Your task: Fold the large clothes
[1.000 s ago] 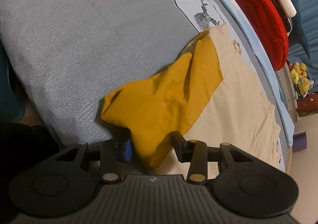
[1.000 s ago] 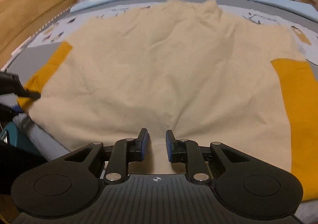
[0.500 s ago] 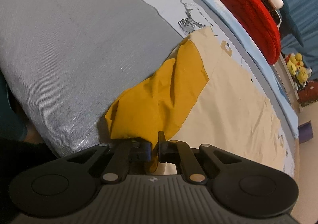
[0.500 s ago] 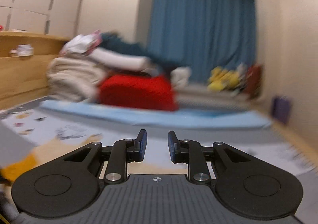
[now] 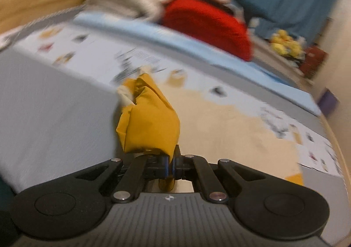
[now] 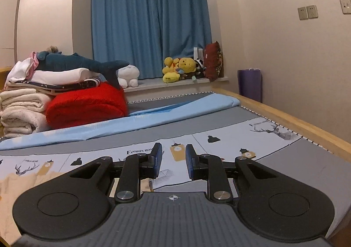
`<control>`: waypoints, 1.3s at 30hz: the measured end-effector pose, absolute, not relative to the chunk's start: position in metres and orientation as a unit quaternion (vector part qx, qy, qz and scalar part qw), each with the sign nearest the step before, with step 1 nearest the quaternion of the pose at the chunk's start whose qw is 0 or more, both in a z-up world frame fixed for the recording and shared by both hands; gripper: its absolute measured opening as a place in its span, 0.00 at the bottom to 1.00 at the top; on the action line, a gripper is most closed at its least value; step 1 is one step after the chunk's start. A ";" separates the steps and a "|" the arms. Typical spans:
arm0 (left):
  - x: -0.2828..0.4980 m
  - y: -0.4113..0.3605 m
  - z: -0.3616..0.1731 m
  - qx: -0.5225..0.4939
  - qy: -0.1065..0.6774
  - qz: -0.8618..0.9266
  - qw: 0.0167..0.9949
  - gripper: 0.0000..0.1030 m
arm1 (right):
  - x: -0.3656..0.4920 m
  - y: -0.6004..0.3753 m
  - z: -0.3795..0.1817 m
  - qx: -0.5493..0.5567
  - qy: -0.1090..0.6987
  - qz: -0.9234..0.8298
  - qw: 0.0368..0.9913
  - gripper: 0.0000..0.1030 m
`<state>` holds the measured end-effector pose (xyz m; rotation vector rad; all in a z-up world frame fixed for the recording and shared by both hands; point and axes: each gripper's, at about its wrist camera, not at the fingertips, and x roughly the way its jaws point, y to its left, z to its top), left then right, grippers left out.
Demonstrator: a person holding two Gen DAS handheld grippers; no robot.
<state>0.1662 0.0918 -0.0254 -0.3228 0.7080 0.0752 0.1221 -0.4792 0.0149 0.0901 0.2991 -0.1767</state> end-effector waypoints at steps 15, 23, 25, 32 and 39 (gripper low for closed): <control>0.146 -0.243 -0.031 0.022 0.355 -0.247 0.901 0.02 | 0.107 -0.506 0.009 0.050 0.146 -0.068 0.986 0.23; 0.165 -0.230 -0.086 -0.044 0.479 -0.329 0.813 0.35 | 0.117 -0.511 -0.005 0.097 0.208 -0.001 0.973 0.39; 0.165 -0.196 -0.071 -0.068 0.457 -0.335 0.821 0.41 | 0.123 -0.504 -0.011 0.112 0.234 0.035 0.965 0.48; 0.172 -0.109 -0.043 -0.075 0.412 -0.277 0.865 0.41 | 0.158 -0.459 -0.046 0.083 0.374 0.086 0.920 0.56; 0.184 -0.063 -0.081 -0.105 0.432 -0.185 0.876 0.46 | 0.162 -0.441 -0.074 0.048 0.445 0.060 0.892 0.05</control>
